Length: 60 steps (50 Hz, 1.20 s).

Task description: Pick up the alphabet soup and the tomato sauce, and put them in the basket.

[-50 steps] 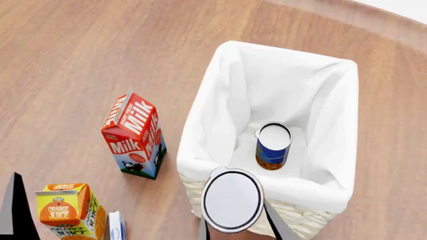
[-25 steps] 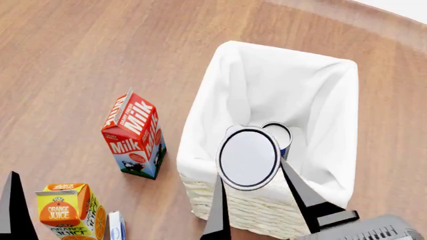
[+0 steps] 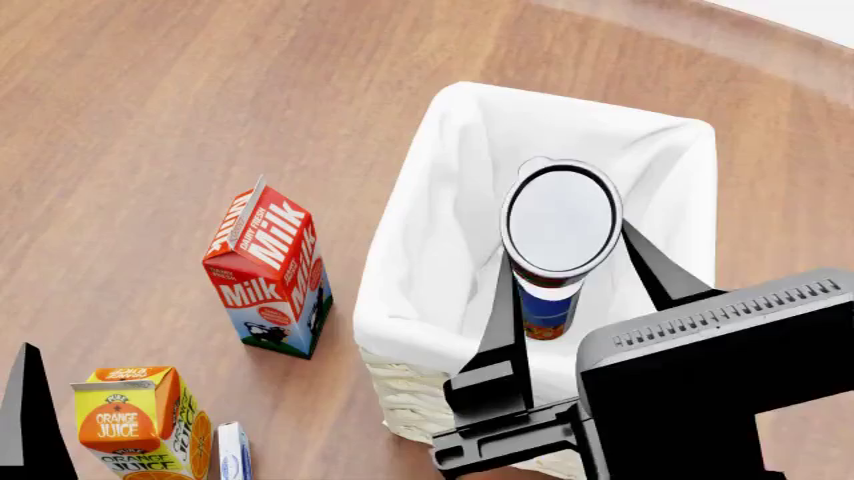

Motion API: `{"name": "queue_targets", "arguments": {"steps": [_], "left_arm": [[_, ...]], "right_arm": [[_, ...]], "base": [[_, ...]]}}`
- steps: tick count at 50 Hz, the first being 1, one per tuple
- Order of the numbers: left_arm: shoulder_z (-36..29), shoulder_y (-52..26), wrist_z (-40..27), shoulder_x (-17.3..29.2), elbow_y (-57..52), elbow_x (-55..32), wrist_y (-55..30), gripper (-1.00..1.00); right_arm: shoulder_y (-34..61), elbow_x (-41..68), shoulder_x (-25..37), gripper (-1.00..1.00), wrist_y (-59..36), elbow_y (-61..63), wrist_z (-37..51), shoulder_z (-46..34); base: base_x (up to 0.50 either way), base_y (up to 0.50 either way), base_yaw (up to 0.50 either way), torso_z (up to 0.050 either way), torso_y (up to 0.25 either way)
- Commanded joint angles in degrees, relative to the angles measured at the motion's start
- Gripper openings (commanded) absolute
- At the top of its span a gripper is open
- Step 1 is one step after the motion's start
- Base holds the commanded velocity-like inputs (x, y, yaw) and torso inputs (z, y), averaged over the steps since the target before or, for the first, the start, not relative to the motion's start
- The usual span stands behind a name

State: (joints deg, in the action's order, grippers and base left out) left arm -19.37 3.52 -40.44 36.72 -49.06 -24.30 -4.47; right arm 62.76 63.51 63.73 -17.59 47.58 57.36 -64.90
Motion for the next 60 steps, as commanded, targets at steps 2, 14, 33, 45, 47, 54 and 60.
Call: {"name": "queue_targets", "arguments": {"steps": [2,14,33,45,47,54,60], "left_arm": [[1.1,-0.4,2.02,-1.37,1.33,0.04,0.99,1.0],[1.13,-0.5,1.99,-1.34,1.68,-0.1,1.11,1.0],[1.28,-0.64,1.92,-1.33,2.16,-0.35,1.45,1.0],[0.12,-1.01,2.13,-1.78,2.46,0.4,1.16,1.0],[0.05,-1.05,2.23,-1.82,2.76,0.35,1.21,1.0],[-0.1,-1.19,2.18,-1.89,2.94,0.44,1.15,1.0],[0.15,-1.14,2.13,-1.7,2.89,0.14,1.27,1.0]], "right_arm": [[8.08,4.07,-0.83,-1.0,-6.57,-4.93,-7.46,3.79],[14.55,8.82,-1.71,-1.0,-12.6,-9.49,-12.77,4.84],[25.5,13.96,-6.37,-1.0,-24.22,-17.77,-22.53,4.62],[32.34,15.65,-9.66,-1.0,-32.68,-24.96,-29.65,2.97],[33.98,15.73,-10.55,-1.0,-34.87,-25.99,-30.87,2.35],[39.63,12.94,-13.97,-1.0,-40.36,-32.51,-37.17,0.2],[42.56,10.93,-16.28,-1.0,-42.61,-36.19,-40.93,-1.16]], "base": [[0.0,0.0,0.0,0.0,0.0],[0.0,0.0,0.0,0.0,0.0],[0.0,0.0,0.0,0.0,0.001],[0.0,0.0,0.0,0.0,0.0],[0.0,0.0,0.0,0.0,0.0],[0.0,0.0,0.0,0.0,0.0],[0.0,0.0,0.0,0.002,0.0]]}}
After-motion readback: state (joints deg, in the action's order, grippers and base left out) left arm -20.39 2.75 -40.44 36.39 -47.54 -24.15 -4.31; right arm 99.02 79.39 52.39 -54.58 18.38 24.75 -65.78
